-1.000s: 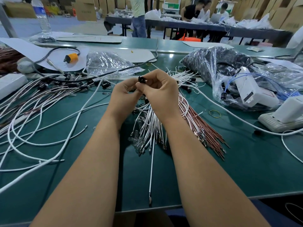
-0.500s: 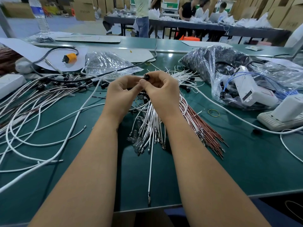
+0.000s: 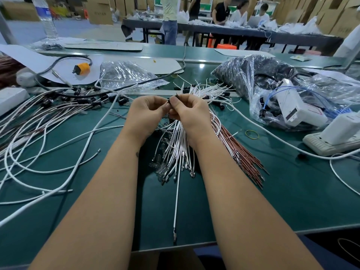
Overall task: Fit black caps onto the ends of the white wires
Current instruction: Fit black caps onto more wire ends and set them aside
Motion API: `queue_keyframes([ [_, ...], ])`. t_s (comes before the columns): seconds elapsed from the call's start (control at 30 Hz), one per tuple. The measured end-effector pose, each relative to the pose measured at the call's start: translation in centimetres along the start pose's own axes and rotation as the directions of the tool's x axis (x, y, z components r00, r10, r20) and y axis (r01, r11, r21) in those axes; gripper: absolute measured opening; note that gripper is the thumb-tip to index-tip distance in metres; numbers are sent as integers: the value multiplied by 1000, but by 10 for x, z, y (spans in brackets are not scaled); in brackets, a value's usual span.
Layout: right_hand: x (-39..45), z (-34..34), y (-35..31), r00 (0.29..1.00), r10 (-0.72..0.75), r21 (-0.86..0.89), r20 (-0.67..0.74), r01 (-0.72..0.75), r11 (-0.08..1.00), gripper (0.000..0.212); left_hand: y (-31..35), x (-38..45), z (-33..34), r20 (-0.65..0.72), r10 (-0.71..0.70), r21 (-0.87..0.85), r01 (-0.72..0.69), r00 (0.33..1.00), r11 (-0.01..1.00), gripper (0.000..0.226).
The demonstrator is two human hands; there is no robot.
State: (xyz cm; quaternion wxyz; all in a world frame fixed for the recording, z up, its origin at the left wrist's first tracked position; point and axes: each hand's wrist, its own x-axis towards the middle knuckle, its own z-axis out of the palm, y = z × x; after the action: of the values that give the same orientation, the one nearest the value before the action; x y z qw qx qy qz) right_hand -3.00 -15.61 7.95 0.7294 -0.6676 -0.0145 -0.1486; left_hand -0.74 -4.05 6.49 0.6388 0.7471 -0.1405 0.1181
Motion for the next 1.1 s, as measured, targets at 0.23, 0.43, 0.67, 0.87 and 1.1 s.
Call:
queue_keyframes([
  [0.23, 2, -4, 0, 998, -15, -15, -62, 14, 1000, 10, 2, -1, 0, -111, 55, 35, -51, 992, 998, 9],
  [0.43, 5, 1, 5, 999, -23, -122, -44, 18, 992, 13, 0, 0, 6, -89, 60, 129, -48, 994, 991, 9],
  [0.67, 5, 1, 7, 999, -14, -113, -39, 10, 994, 10, 4, -2, 11, -102, 88, 185, -67, 991, 980, 10],
  [0.87, 5, -4, 2, 997, 3, 9, -83, -2, 1000, 8, 3, -3, 8, -101, 113, 259, -84, 988, 962, 7],
  [1.1, 5, -1, 4, 1000, 0, -37, -31, -1, 999, 20, 4, -3, 10, -113, 138, 302, -98, 984, 948, 9],
])
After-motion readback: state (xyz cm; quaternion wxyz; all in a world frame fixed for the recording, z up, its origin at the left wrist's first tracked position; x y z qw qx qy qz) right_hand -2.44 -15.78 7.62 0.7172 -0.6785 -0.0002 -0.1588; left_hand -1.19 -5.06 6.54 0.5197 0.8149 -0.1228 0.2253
